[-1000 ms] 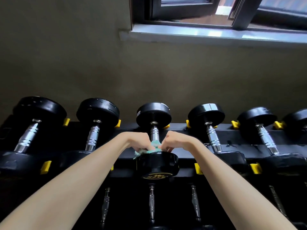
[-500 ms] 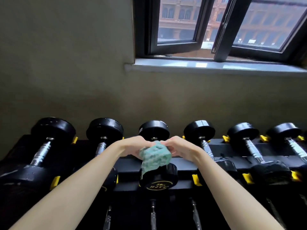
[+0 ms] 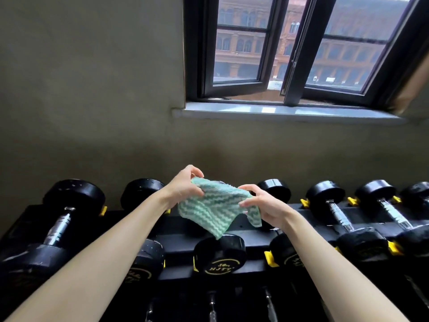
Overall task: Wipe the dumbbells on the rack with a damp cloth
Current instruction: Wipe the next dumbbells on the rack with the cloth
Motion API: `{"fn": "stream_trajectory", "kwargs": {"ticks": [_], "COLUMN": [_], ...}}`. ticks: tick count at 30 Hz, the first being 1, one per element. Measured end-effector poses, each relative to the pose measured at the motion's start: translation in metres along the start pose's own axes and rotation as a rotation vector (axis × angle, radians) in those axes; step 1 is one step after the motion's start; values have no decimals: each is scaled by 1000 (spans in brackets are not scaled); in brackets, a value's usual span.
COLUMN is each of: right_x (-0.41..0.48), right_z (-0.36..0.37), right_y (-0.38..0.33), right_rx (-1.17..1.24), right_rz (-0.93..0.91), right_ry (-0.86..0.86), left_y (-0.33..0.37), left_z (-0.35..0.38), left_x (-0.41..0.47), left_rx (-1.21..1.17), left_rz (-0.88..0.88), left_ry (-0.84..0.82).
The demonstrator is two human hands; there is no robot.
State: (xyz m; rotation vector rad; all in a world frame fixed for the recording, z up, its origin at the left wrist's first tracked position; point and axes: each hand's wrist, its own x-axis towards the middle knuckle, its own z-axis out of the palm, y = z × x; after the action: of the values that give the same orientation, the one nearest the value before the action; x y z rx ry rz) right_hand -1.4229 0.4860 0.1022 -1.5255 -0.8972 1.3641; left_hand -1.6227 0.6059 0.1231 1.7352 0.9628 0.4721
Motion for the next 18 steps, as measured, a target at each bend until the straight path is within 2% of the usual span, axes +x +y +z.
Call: {"fn": "stream_trajectory", "kwargs": {"ticks": [3,6,9,10,11,13,16,18], "right_x": [-5,-3,2,7,9,11,17,25], "right_z": [5,8,6,3,5,11,13,6], "right_y": [-2,0,6,10,12,18,23,28], "right_rx": [-131,-353,-654,-645,-552,-92,665,962], "right_rz": [-25,-70,-51,-34,-23,-4,28,38], "right_ry": [-1,200,399,429,456,475,288,216], "left_y": [4,9,9,8,6,5,7,8], "left_z": [0,2,13,18,23,39,65,81], "left_x": [5,9,15,17,19,23,24,22], "left_rx": [203,441,552,572,580,540,471,478], "left_rz": [95,122,107,106,117,203,387,375], "left_ry": [38,94,170,213,245,222,-77,-315]}}
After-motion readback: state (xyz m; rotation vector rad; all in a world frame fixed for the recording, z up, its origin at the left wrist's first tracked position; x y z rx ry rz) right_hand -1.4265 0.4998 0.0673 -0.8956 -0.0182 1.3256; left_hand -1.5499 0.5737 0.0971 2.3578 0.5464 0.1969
